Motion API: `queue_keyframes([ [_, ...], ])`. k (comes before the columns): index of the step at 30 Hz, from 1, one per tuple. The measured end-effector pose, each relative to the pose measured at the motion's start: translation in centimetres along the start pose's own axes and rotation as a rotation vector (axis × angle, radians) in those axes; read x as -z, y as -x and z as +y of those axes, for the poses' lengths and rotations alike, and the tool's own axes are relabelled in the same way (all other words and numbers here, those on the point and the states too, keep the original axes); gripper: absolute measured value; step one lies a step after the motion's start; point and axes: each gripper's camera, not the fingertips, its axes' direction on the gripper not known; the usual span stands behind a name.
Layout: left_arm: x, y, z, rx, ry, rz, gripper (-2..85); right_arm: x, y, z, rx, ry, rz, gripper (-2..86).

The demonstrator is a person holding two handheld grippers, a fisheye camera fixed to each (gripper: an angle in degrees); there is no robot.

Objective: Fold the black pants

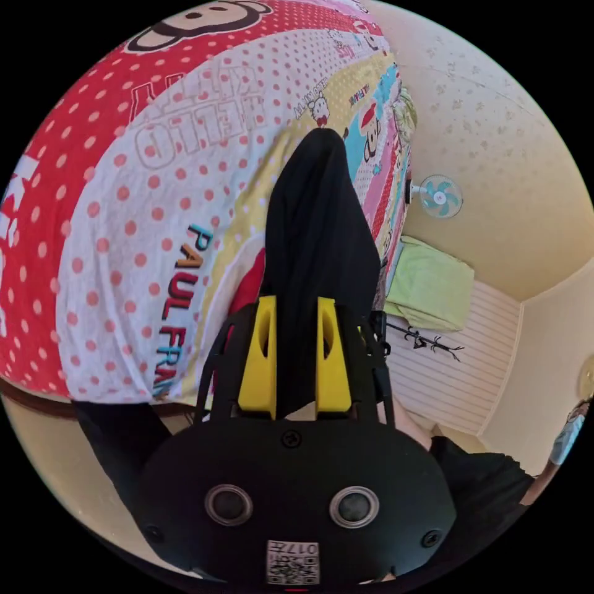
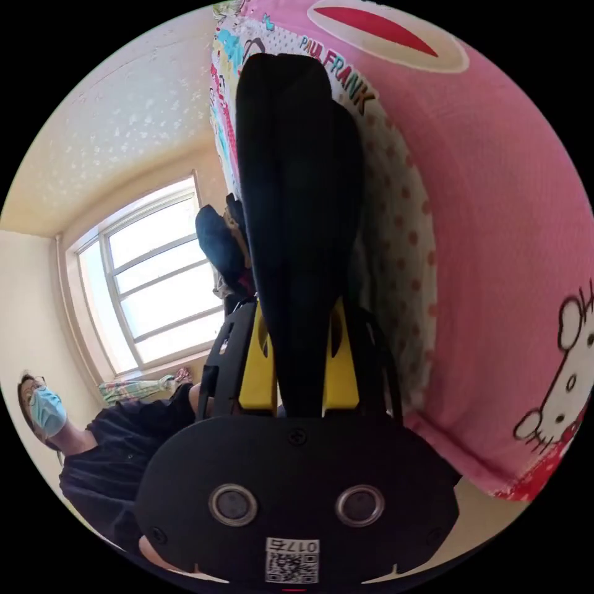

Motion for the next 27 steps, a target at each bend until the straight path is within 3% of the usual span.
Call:
queue_keyframes([
  [5,0.4,-6.2,3.2,-0.071,0.222,-0.017,8.9,4.0,3.3,5.9,0.068,0.032,-0.022,10.1],
  [10,-1.9,-16.4,4.0,-0.173,0.238,0.129,8.9,15.5,7.7,10.5,0.163,-0.127,-0.104,9.5],
  [15,-9.3,-31.1,0.8,-0.407,0.325,0.196,9.3,28.3,13.4,11.1,0.302,-0.249,-0.014,10.0],
  [18,-15.0,-36.9,-2.0,-0.427,0.433,0.191,10.6,36.0,13.9,9.2,0.233,-0.280,0.067,11.7],
  [20,-18.2,-38.0,-4.1,-0.444,0.469,0.082,9.3,40.0,12.2,8.0,0.114,-0.311,0.226,13.1],
  [22,-20.4,-36.6,-6.2,-0.423,0.506,-0.080,5.4,43.7,6.7,7.7,-0.160,-0.324,0.408,13.5],
  [24,-20.7,-30.5,-8.3,-0.279,0.575,-0.342,1.1,44.4,1.3,9.4,-0.395,-0.339,0.427,12.4],
  [27,-15.0,-19.7,-8.7,-0.022,0.614,-0.621,-0.1,40.5,-7.4,14.3,-0.714,-0.259,0.254,4.8],
])
